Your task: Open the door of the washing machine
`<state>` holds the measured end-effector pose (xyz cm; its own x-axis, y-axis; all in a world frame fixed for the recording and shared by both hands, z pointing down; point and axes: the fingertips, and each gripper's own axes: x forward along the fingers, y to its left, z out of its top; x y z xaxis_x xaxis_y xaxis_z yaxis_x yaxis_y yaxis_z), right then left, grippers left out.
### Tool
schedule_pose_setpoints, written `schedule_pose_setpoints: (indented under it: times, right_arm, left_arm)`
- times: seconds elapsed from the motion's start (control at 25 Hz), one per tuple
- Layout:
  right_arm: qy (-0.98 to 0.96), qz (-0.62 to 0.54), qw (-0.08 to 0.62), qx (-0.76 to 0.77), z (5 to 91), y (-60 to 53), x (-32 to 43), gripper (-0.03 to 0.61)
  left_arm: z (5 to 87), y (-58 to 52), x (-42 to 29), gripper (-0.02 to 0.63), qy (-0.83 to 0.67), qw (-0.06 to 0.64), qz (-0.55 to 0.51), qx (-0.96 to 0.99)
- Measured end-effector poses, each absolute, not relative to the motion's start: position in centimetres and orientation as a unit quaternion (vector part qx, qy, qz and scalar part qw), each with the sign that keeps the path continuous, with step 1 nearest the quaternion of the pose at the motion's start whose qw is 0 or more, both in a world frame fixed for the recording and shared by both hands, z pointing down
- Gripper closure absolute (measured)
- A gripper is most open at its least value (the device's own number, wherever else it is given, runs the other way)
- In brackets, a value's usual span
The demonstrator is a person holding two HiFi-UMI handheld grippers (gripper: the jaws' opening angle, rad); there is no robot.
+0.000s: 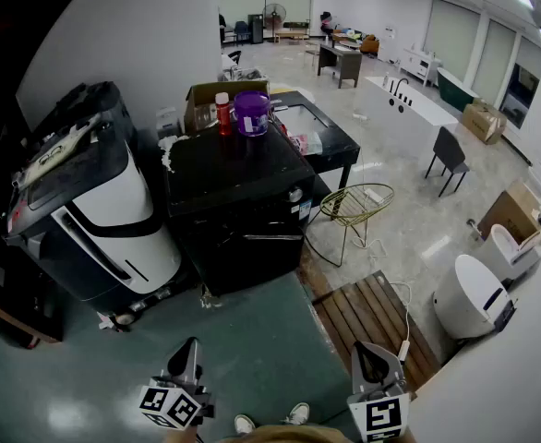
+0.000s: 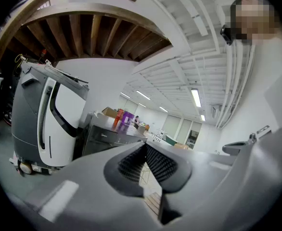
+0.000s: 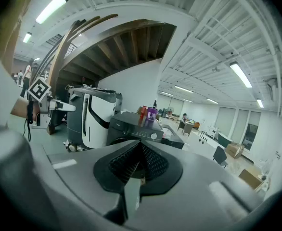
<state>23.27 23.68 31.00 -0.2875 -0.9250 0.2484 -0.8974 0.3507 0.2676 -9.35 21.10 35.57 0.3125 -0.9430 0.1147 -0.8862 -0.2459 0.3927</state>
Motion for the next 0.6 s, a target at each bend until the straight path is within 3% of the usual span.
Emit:
schedule_pose_setpoints:
  times: [0.24,0.44,0.6]
  right_arm:
    - [-0.806,-0.006,0.206,0.554,31.2,24.2,23.4,0.574]
    - [-0.815,-0.011,0.18,0.551,31.6,24.1,24.8,0.574]
    - [-0.808,-0.02,0.211,0.55,32.0,24.1,25.8,0.571]
  left_arm:
    - [35.8,21.4,-8.9,0.554,-0.588,0.196,-0.068,0.782]
    - [36.1,21.7,-8.5,0.554,-0.593,0.194,-0.065,0.778]
    - [36.6,21.7,-7.9,0.554,-0.596,0.193,-0.066,0.776]
